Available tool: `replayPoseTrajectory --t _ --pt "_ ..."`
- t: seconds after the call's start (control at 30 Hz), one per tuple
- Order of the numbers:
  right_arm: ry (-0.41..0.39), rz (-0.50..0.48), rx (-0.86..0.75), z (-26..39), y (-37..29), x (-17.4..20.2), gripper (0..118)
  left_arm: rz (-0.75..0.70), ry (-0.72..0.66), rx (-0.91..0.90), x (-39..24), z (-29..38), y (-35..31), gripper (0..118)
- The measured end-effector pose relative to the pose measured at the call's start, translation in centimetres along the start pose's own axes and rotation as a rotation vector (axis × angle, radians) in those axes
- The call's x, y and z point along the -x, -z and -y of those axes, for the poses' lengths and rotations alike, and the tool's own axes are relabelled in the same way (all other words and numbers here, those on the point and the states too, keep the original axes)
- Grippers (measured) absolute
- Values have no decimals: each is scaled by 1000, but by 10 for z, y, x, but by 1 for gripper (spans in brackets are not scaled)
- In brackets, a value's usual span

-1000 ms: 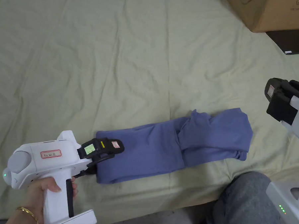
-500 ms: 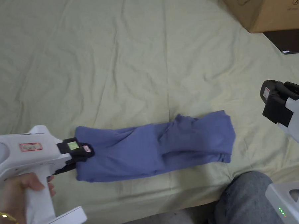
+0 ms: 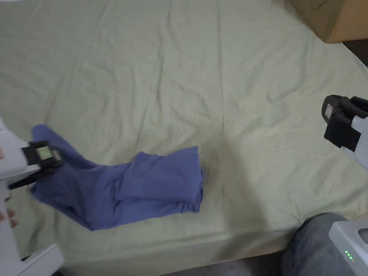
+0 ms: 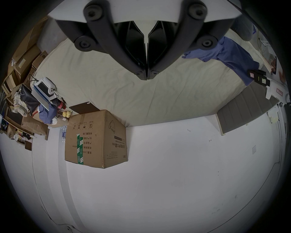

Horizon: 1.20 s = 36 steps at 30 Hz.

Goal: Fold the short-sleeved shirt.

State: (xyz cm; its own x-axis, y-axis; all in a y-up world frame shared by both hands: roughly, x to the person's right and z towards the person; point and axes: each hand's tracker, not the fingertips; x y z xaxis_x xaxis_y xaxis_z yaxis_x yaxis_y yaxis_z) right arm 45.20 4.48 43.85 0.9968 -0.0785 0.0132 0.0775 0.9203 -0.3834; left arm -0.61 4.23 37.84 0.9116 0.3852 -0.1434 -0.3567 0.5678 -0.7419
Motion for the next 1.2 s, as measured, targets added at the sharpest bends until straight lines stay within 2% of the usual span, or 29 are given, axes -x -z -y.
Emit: replayPoseTrajectory --t 0.1,0.33,0.4,0.5,0.53,0.57,0.6,0.73,0.8,0.83,0.9,0.97,1.03,1.1,1.2 --pt "-1 7 2 0 -4 -2 0 73 120 48 -50 11 21 8" --pt "9 51 -1 4 -19 -20 0 52 261 152 -138 46 109 10" --pt "13 72 3 5 -22 -27 0 17 316 200 -155 62 141 24" --pt "24 99 6 6 -27 -37 0 17 358 325 -168 83 181 32" --pt "27 109 6 6 -28 -40 0 46 377 377 -169 88 194 43" --pt "28 118 8 7 -29 -43 0 78 378 429 -172 88 199 59" --pt "28 127 8 7 -29 -45 0 100 377 444 -175 86 198 65" --pt "50 137 0 5 -31 -51 0 241 241 279 -169 49 162 65" --pt "56 130 -3 5 -30 -50 0 259 212 156 -163 29 135 60" --pt "54 127 -5 4 -29 -49 0 252 230 93 -161 24 123 51" --pt "45 115 -9 3 -28 -45 0 191 278 -43 -155 21 106 23" --pt "38 105 -14 2 -27 -40 0 116 303 -112 -154 32 98 4" --pt "34 94 -17 2 -26 -37 0 45 338 -104 -151 50 109 0" --pt "34 86 -17 2 -24 -35 0 28 385 -40 -153 75 132 0" --pt "33 79 -16 4 -24 -33 0 19 378 48 -153 109 166 0"
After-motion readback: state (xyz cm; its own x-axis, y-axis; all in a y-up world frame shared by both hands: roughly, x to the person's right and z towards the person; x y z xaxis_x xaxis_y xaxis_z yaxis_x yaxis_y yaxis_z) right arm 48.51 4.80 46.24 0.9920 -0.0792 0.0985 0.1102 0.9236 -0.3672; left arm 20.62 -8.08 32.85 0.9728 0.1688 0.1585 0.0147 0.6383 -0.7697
